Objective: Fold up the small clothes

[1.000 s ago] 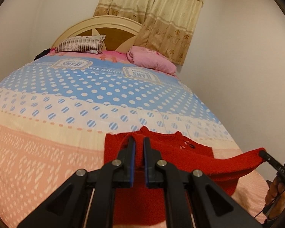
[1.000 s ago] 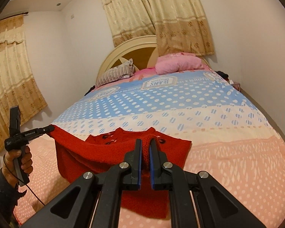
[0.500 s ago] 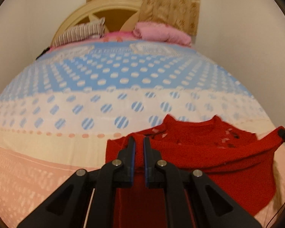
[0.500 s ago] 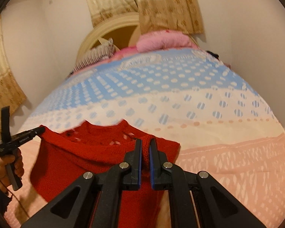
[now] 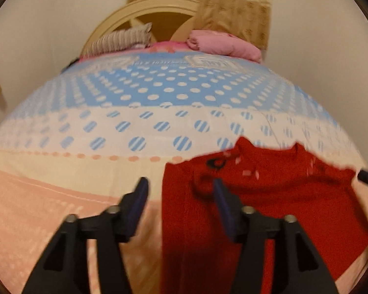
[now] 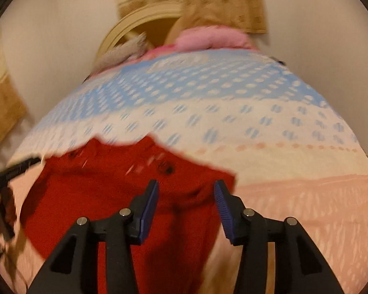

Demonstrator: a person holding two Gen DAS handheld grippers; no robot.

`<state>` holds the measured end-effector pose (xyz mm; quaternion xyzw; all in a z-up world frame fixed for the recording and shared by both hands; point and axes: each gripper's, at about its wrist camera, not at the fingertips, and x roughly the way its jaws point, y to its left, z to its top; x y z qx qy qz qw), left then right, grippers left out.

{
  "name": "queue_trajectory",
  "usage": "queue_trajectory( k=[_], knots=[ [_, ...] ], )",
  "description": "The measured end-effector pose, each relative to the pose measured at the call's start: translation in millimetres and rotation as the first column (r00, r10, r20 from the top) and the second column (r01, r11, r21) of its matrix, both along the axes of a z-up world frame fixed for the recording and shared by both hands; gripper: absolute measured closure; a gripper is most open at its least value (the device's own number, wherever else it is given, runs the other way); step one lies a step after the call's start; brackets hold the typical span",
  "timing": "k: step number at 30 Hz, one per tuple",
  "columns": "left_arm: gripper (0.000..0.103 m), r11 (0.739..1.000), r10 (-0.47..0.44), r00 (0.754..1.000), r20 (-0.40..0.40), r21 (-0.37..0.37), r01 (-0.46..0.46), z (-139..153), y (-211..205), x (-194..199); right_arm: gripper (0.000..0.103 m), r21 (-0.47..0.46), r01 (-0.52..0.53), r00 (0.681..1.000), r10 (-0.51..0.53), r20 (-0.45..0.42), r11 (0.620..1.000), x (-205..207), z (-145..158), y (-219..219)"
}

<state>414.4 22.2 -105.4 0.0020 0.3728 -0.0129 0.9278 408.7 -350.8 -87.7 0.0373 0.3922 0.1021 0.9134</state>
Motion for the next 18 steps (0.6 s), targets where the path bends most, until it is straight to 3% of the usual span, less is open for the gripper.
queue_trajectory(
  k=[3,6,8,10,11,13,15,18],
  knots=[
    [0.038,0.993,-0.052,0.997,-0.061,0.107,0.058,-15,-17,-4,0.055,-0.007,-0.117,0.99,0.116,-0.085,0.993,-1,-9,25],
    [0.038,0.977,-0.005,0.998,-0.063,0.214,0.018,-23,-26,19,0.055,-0.074,-0.179,0.97,0.164,-0.178,0.981,17,-23,51],
    [0.038,0.974,0.052,0.998,-0.045,0.224,-0.041,-21,-19,34,0.055,-0.175,-0.121,0.985,0.096,-0.147,0.977,38,-23,55],
    [0.038,0.977,0.139,0.988,-0.062,0.17,-0.126,-18,0,43,0.055,-0.222,-0.018,0.999,0.007,-0.052,0.975,50,-12,45],
    [0.038,0.98,0.144,0.987,-0.072,0.145,-0.133,-19,5,42,0.055,-0.201,0.043,0.999,-0.046,-0.011,0.979,51,-4,34],
    [0.038,0.98,0.151,0.986,-0.073,0.139,-0.14,-21,14,32,0.055,-0.12,0.061,0.998,-0.06,0.018,0.991,42,6,18],
    [0.038,0.977,0.145,0.987,-0.062,0.167,-0.133,-25,19,19,0.055,-0.142,0.06,0.998,-0.055,0.041,0.988,29,8,12],
    [0.038,0.982,0.152,0.986,-0.071,0.123,-0.142,-32,32,-3,0.055,-0.12,0.053,0.998,-0.049,0.03,0.991,7,6,-2]
  ],
)
